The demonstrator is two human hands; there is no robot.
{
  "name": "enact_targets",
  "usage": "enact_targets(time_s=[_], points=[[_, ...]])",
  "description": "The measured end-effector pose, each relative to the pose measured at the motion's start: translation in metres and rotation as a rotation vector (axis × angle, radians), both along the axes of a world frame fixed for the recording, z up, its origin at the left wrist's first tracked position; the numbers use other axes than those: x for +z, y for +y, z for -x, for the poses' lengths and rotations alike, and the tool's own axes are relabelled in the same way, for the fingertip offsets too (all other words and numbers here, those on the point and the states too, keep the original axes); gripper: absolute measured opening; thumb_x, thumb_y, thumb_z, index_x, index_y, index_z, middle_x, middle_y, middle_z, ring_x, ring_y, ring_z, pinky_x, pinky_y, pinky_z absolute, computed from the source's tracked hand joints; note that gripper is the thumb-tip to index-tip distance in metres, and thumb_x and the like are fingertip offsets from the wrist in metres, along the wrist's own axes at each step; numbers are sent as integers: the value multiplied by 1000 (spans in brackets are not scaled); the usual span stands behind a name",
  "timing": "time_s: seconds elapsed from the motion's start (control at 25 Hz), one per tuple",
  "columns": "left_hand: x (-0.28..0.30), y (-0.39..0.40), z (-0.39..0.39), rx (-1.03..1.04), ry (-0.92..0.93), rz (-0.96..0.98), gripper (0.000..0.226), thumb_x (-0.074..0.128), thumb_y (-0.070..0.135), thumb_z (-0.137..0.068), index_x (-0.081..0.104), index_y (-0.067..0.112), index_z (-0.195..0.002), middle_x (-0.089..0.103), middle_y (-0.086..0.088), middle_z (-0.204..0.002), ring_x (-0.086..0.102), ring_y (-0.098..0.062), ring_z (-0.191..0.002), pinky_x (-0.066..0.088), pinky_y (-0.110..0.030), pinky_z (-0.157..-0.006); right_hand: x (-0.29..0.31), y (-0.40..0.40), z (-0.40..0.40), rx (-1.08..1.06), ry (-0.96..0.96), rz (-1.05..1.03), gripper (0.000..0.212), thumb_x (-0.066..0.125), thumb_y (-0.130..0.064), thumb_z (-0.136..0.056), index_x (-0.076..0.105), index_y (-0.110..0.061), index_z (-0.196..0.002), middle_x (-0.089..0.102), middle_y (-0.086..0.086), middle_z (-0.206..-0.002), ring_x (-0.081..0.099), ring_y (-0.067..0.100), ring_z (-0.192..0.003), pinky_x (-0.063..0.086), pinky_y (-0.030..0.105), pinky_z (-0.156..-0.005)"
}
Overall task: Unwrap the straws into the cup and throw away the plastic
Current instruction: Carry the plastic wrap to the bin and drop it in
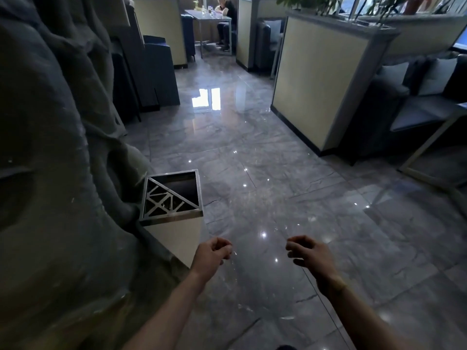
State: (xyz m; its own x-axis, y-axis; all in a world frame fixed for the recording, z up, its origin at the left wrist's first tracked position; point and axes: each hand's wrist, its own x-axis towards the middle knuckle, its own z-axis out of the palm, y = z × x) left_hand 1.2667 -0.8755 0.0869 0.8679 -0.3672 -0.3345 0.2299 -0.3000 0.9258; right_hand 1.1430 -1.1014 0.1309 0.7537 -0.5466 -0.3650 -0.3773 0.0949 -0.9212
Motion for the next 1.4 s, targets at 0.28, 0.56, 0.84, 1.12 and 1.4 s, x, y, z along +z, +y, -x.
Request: enact_targets(time_s=[0.28, 0.56, 0.84, 1.12, 1.4], points=[[-4, -38, -71, 19, 49, -16, 10, 67, 8, -87, 68, 16, -82, 71, 0, -74, 65, -13, -67, 50, -31, -68, -11, -40, -80, -1, 21, -38, 7, 68, -9, -85, 71, -9, -91, 73, 13, -87, 66, 21, -74, 51, 34, -72], [0, -114, -158, 85, 52, -14, 3, 66, 5, -87, 68, 6, -89, 69, -7, -80, 63, -16, -69, 46, -26, -65, -20, -121, -185, 50, 33, -37, 11, 68, -11, -85, 71, -6, -95, 73, 13, -86, 66, 20, -73, 52, 32, -68], [4, -192, -230, 189, 103, 5, 6, 65, 7, -89, 70, 8, -91, 71, -2, -75, 66, -14, -70, 49, -25, -66, -13, -213, -277, 179, 61, -1, 12, 69, -14, -86, 71, -7, -95, 73, 10, -87, 64, 17, -67, 51, 29, -63], [-1, -213, -295, 344, 147, 15, 8, 63, 5, -90, 69, 11, -87, 69, -4, -75, 63, -14, -68, 48, -25, -65, -12, -241, -381, 352, 120, -3, 11, 68, -17, -87, 71, -11, -95, 72, 7, -88, 63, 16, -69, 51, 26, -62], [-22, -183, -376, 493, 163, 31, 5, 64, 5, -89, 68, 8, -88, 67, -2, -72, 61, -14, -64, 46, -23, -61, -19, -212, -506, 502, 139, 30, 12, 67, -17, -87, 70, -10, -97, 71, 5, -84, 61, 15, -66, 49, 26, -59]])
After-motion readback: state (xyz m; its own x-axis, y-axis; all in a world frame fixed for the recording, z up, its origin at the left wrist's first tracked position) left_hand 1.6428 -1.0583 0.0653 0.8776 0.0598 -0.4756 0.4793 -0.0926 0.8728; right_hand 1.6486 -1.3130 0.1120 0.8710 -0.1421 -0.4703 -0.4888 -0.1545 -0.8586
